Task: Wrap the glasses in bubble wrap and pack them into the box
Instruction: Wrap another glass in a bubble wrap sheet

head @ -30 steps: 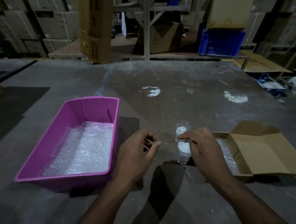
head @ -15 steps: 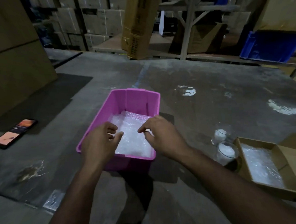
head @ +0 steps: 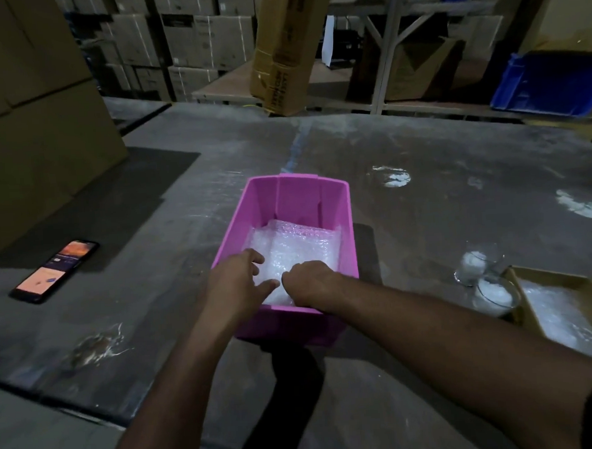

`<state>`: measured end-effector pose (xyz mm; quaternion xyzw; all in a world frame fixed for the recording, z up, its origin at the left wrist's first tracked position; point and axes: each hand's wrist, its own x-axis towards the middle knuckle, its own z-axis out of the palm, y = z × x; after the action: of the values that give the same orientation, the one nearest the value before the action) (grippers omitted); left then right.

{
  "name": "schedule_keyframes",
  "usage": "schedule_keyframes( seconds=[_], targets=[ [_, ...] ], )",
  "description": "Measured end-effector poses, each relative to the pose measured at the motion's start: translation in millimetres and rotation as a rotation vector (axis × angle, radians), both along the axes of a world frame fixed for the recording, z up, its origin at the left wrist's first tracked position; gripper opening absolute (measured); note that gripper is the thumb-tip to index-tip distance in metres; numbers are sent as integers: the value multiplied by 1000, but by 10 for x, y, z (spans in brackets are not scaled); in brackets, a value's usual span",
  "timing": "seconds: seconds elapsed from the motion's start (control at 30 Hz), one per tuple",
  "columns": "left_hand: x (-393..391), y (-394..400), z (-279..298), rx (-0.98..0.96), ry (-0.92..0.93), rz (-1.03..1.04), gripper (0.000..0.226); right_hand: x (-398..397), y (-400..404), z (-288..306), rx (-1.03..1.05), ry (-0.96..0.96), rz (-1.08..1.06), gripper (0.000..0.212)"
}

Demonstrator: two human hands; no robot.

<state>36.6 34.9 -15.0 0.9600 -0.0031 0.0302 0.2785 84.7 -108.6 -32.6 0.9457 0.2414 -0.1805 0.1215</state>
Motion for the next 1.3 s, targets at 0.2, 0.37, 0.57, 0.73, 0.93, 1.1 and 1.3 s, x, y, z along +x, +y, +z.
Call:
schedule_keyframes(
  seconds=[0.2,0.37,0.57,0.73,0.93,1.1,1.3],
  targets=[
    [-8,46,-55,-32,-36,-9,51,7,-55,111,64,-143,-51,32],
    [-3,57,-43,-23,-110,-58,70,59,-217,218,179,-202,-133,14],
    [17,73,150,-144,-285,35,31,-2,-472,517,529,-218,-197,23],
    [60,111,477,-326,-399,87,5,-195,-683,787,918,-236,-227,36],
    [95,-22,825,-750,-419,-29,16,-512,-997,595,1253,-372,-248,49],
    [107,-232,1056,-1016,-353,-156,12,-644,-1197,569,1742,-355,-524,10],
    [104,-622,976,-964,-305,-318,58,-902,-1534,742,2014,-463,-763,9]
  ],
)
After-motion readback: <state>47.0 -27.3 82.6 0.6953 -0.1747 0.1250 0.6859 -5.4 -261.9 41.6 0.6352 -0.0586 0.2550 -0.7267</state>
